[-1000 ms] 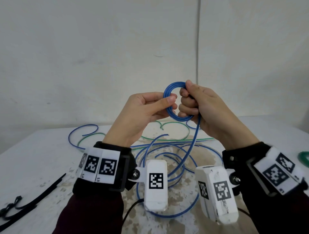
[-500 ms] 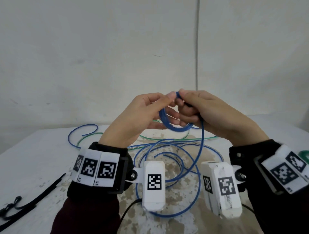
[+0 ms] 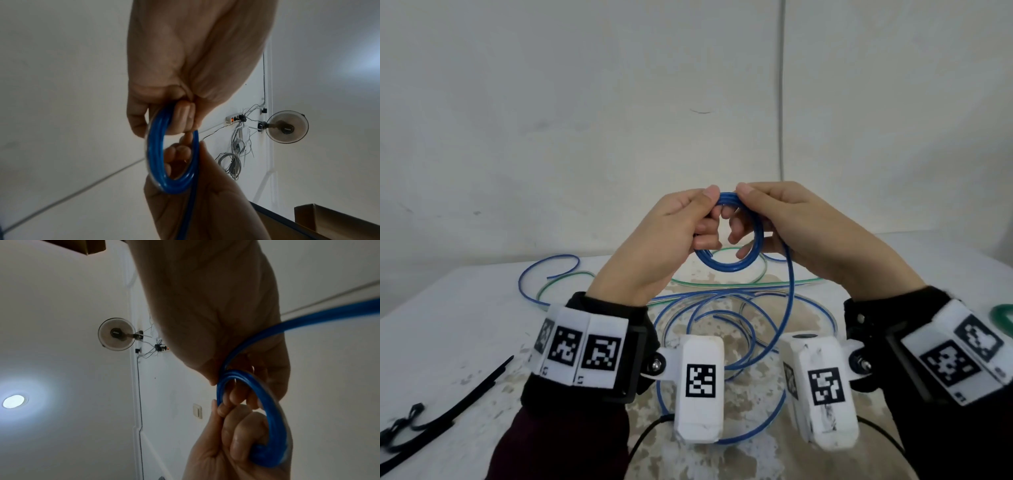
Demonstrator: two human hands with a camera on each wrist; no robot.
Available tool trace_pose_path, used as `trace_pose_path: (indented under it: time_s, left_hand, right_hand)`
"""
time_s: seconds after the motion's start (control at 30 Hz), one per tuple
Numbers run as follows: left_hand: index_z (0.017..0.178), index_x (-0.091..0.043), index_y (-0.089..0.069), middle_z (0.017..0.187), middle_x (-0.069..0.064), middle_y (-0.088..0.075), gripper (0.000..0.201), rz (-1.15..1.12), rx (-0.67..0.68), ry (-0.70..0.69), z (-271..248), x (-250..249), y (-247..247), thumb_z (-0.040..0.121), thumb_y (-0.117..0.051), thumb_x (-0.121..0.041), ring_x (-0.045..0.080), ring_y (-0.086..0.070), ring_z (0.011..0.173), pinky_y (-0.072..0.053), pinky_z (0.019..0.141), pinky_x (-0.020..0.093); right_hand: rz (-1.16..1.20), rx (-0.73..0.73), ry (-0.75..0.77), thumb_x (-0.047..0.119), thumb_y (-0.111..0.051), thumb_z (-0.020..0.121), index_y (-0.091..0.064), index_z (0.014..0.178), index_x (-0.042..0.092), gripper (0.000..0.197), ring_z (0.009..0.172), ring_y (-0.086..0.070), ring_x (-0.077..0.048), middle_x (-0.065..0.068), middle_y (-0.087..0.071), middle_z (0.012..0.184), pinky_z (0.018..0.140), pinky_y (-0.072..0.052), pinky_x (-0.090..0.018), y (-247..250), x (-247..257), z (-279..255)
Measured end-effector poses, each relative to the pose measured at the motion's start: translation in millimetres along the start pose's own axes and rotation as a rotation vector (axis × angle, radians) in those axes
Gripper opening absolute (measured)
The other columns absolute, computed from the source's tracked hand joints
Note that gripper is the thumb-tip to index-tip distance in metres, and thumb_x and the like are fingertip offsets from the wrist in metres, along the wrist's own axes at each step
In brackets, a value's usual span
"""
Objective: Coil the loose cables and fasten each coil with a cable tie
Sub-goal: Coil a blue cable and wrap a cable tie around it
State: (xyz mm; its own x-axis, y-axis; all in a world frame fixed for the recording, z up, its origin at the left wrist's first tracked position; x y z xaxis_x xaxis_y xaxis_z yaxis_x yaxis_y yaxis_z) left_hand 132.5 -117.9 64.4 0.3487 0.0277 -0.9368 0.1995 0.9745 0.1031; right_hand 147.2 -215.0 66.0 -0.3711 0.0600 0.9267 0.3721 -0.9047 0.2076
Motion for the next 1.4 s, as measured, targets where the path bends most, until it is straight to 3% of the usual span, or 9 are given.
trace_pose_path:
  time_s: [0.23, 0.33, 0.47, 0.6, 0.73, 0.93, 1.1, 1.27, 1.4]
  left_hand:
    - [0.070, -0.011, -0.042, 0.053, -0.005, -0.029, 0.037, -0.165, -0.211, -0.119, 2.7, -4.7, 14.1, 0.104, -0.031, -0.019, 0.010, -0.028, 0.047, -0.030, 0.055, 0.021]
    - [0.068, -0.009, -0.041, 0.048, -0.001, -0.033, 0.036, -0.174, -0.099, -0.067, 4.5, -2.6, 4.2, 0.101, -0.027, -0.017, 0.016, -0.038, 0.043, -0.038, 0.053, 0.025]
    - [0.077, -0.001, -0.052, 0.050, 0.006, -0.036, 0.036, -0.023, 0.119, 0.002, 0.3, 1.1, -7.4, 0.100, -0.034, -0.022, 0.021, -0.052, 0.045, -0.046, 0.064, 0.028]
    - [0.066, -0.015, -0.059, 0.068, 0.018, -0.033, 0.036, -0.023, 0.162, -0.042, -4.5, -4.9, -3.1, 0.096, -0.041, -0.025, 0.010, -0.038, 0.047, -0.038, 0.054, 0.018]
    - [0.073, -0.009, -0.043, 0.054, -0.007, -0.032, 0.031, -0.033, 0.003, -0.127, -2.3, -14.8, 4.3, 0.102, -0.035, -0.019, 0.008, -0.020, 0.049, -0.018, 0.051, 0.021]
    - [0.075, -0.012, -0.038, 0.055, -0.007, -0.026, 0.030, -0.150, -0.174, -0.262, -2.6, -24.9, 11.5, 0.103, -0.034, -0.021, 0.009, -0.022, 0.049, -0.019, 0.054, 0.022]
    - [0.076, -0.009, -0.051, 0.067, 0.001, -0.045, 0.028, -0.138, -0.203, -0.320, -0.6, -25.3, 8.1, 0.098, -0.043, -0.025, 0.016, -0.048, 0.065, -0.043, 0.071, 0.027]
    - [0.094, -0.010, -0.065, 0.083, 0.007, -0.070, 0.006, 0.042, -0.130, -0.159, 1.4, -8.9, 11.4, 0.088, -0.064, -0.012, 0.018, -0.068, 0.084, -0.055, 0.086, 0.031]
    - [0.091, -0.008, -0.066, 0.088, 0.014, -0.074, 0.007, -0.017, -0.152, -0.128, 0.1, -4.1, 15.7, 0.085, -0.064, -0.004, 0.021, -0.071, 0.086, -0.056, 0.082, 0.026]
  right_hand:
    - [0.235, 0.055, -0.039, 0.024, -0.028, 0.104, -0.057, 0.082, 0.006, 0.040, 0.064, -0.061, -0.017, -0.004, -0.056, 0.058, 0.068, -0.055, -0.023, -2.4, -0.3, -1.4]
    - [0.248, 0.054, -0.022, 0.026, -0.030, 0.104, -0.047, 0.076, 0.010, 0.036, 0.049, -0.041, -0.012, 0.006, -0.032, 0.049, 0.057, -0.044, -0.019, -4.6, 3.4, -1.9]
    - [0.042, 0.092, -0.005, 0.026, -0.033, 0.103, -0.047, 0.075, 0.010, 0.035, 0.045, -0.026, -0.010, 0.010, -0.027, 0.048, 0.052, -0.034, -0.018, -8.1, 6.3, -4.9]
    - [-0.016, 0.074, -0.013, 0.031, -0.034, 0.103, -0.055, 0.075, 0.011, 0.040, 0.046, -0.037, -0.010, 0.008, -0.033, 0.048, 0.057, -0.042, -0.021, -10.5, 4.8, -5.3]
    - [0.074, 0.001, 0.024, 0.034, -0.034, 0.102, -0.066, 0.081, 0.011, 0.044, 0.063, -0.058, -0.012, 0.000, -0.057, 0.061, 0.062, -0.053, -0.023, -4.7, 8.4, -3.5]
    - [0.201, 0.010, 0.079, 0.029, -0.031, 0.103, -0.064, 0.089, 0.008, 0.043, 0.072, -0.064, -0.015, -0.004, -0.063, 0.066, 0.076, -0.055, -0.023, -3.9, 16.3, -4.6]
    - [0.189, -0.088, 0.171, 0.029, -0.030, 0.104, -0.050, 0.078, 0.012, 0.037, 0.055, -0.046, -0.012, 0.008, -0.031, 0.050, 0.076, -0.044, -0.028, 6.3, 24.1, -3.5]
    - [0.180, -0.180, 0.219, 0.029, -0.028, 0.105, -0.048, 0.076, 0.014, 0.037, 0.057, -0.047, -0.013, 0.008, -0.031, 0.050, 0.071, -0.041, -0.025, 18.5, 25.1, -2.6]
    - [0.135, -0.196, 0.198, 0.028, -0.028, 0.105, -0.047, 0.077, 0.014, 0.037, 0.060, -0.049, -0.013, 0.008, -0.037, 0.051, 0.075, -0.043, -0.027, 18.7, 18.2, 0.3]
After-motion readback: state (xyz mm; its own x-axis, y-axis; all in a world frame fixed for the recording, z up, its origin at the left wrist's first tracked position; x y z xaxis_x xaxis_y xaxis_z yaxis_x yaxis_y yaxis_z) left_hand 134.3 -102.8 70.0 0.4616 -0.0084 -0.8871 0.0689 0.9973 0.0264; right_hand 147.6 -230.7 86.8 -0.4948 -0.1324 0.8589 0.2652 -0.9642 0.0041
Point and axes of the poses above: each hand's wrist, its own z-axis towards the middle knuckle, its own y-axis out of the back of the hand, x = y × z, the point moved 9 cm from there along z, towards the middle knuckle
